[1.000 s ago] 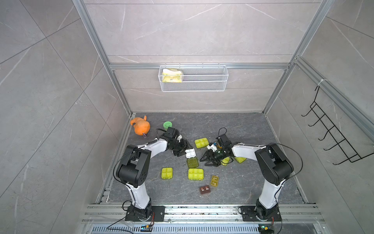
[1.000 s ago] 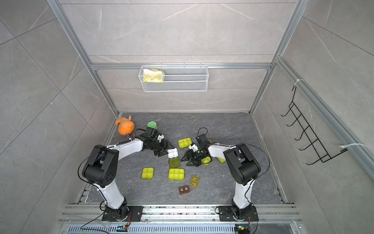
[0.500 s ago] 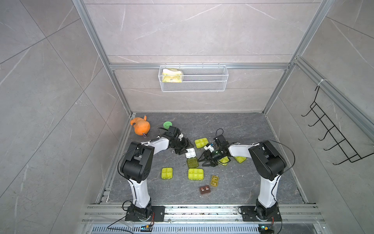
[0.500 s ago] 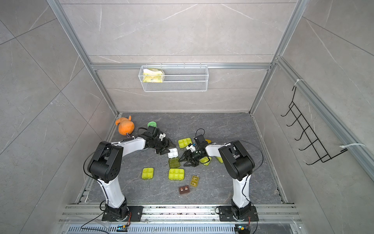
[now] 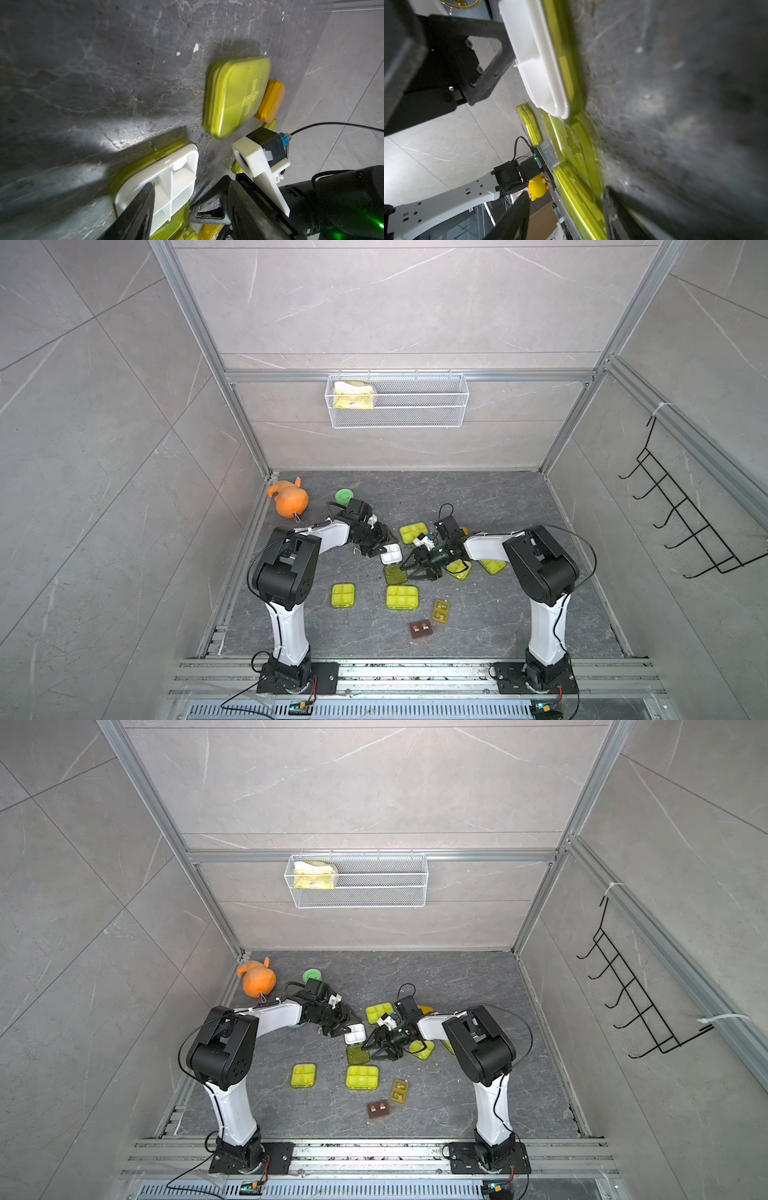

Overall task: Close pillboxes
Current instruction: Close the lid on the pillbox.

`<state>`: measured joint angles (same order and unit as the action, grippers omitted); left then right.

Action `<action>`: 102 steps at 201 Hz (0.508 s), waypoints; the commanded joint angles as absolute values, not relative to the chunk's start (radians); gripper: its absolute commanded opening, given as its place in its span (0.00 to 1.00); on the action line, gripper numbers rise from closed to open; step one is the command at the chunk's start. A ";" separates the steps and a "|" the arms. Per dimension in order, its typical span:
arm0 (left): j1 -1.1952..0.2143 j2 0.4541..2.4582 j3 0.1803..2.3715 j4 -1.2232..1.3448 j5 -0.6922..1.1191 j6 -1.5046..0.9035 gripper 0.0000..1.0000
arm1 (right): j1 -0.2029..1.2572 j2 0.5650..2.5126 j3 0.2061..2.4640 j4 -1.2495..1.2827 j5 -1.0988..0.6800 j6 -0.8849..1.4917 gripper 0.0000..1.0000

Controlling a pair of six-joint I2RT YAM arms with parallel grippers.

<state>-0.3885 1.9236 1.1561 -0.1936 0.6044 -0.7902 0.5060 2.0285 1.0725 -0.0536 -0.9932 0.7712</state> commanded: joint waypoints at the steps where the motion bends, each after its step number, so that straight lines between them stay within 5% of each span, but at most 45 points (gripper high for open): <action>1: -0.398 1.937 1.139 -0.165 0.607 -0.817 0.58 | 0.521 2.090 1.061 -0.011 -0.950 0.832 0.59; 77: -0.406 1.942 1.119 -0.147 0.610 -0.832 0.57 | 0.532 2.120 1.016 0.285 -1.028 1.050 0.59; 102: -0.406 1.942 1.105 -0.134 0.605 -0.844 0.55 | 0.532 2.097 1.039 0.170 -0.999 0.961 0.60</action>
